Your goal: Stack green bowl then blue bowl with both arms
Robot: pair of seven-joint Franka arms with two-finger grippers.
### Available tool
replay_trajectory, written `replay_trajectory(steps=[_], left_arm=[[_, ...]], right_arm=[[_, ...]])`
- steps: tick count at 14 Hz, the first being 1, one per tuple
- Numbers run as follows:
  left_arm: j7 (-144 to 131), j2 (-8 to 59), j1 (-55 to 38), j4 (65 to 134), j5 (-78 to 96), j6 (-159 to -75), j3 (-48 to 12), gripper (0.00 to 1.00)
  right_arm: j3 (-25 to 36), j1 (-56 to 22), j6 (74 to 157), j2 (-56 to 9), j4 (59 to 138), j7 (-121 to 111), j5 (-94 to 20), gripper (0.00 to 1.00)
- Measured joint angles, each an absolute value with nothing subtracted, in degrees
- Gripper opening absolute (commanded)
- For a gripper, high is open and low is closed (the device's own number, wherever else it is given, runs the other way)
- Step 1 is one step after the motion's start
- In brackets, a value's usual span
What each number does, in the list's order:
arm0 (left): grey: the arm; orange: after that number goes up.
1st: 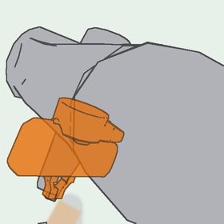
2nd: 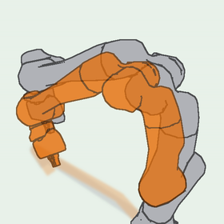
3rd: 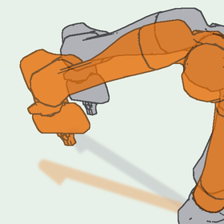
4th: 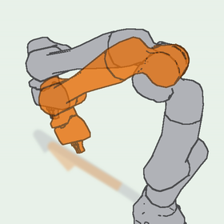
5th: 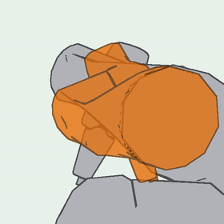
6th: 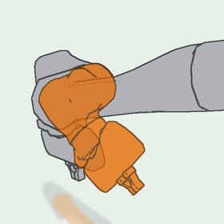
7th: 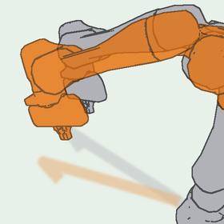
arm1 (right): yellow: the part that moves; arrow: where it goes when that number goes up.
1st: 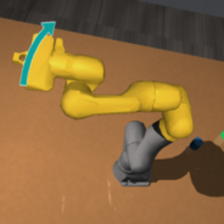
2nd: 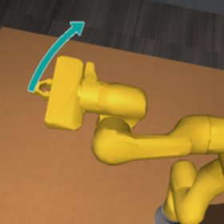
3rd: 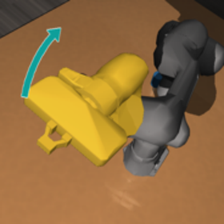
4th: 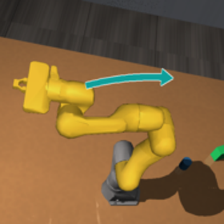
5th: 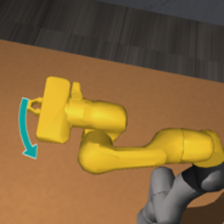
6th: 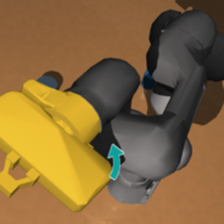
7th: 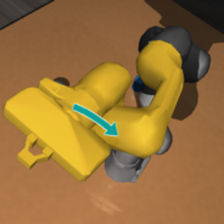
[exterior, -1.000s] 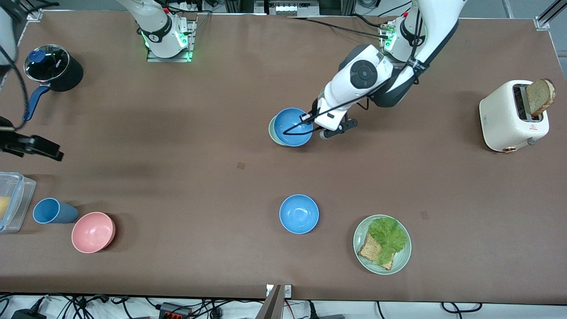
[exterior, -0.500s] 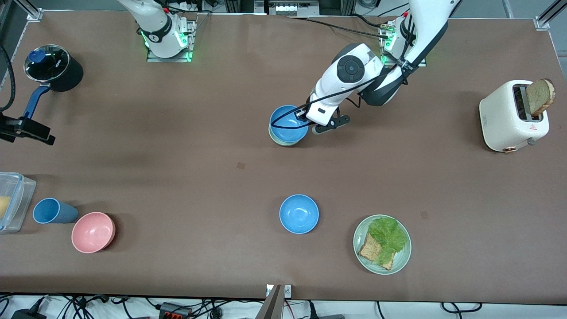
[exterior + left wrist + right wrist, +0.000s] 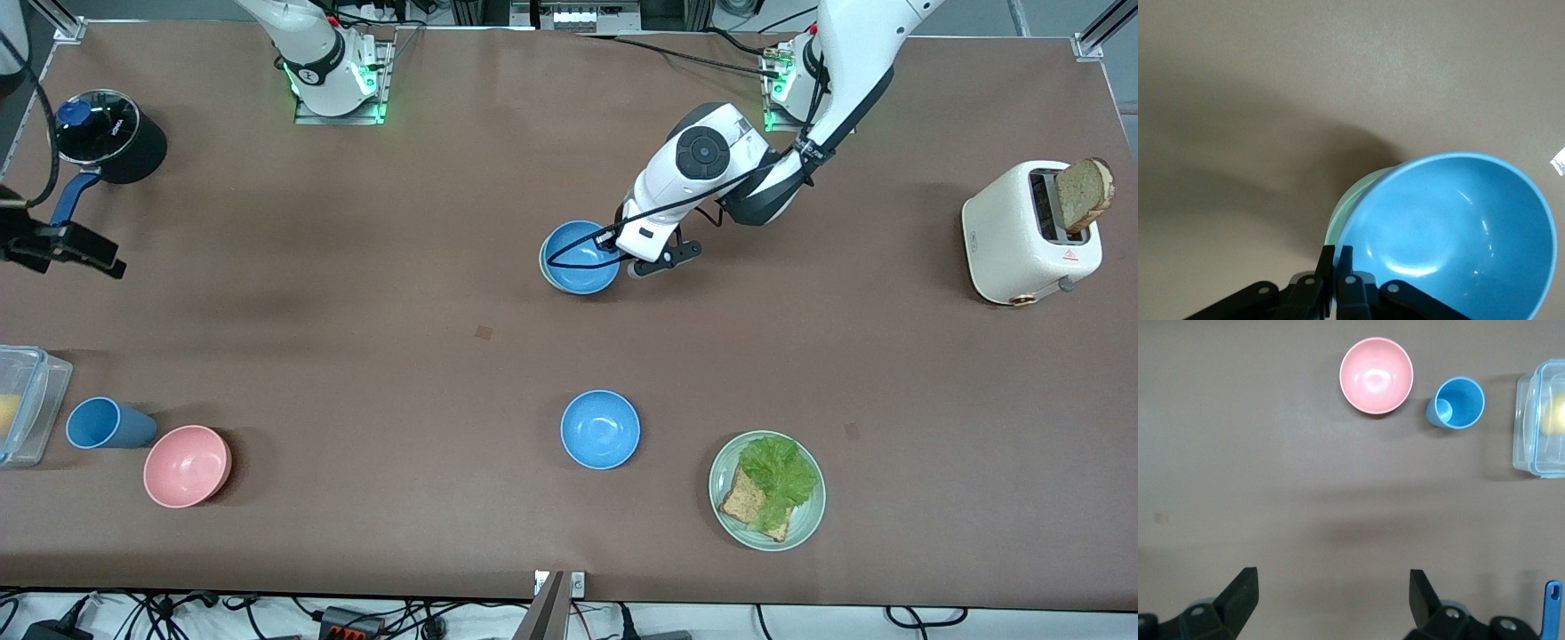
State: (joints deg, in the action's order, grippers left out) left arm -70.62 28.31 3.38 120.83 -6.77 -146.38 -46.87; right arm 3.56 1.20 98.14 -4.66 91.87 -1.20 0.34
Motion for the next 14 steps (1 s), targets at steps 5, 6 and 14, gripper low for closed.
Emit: replay_trajectory(steps=[5,6,14], left_arm=[[-72.40,28.33,1.00,120.83,-6.77,-146.45,-46.55,0.28],[-72.40,28.33,0.99,120.83,-6.77,-146.49,-46.17,0.40],[-71.07,27.48,4.31,116.36,-6.96,-139.17,-45.22,0.52]], right_arm=[[3.30,0.98,98.16,-2.43,94.01,-1.24,0.35,1.00],[3.30,0.98,98.16,-2.43,94.02,-1.25,0.35,1.00],[3.22,0.74,98.16,-2.45,94.02,-1.48,0.35,1.00]])
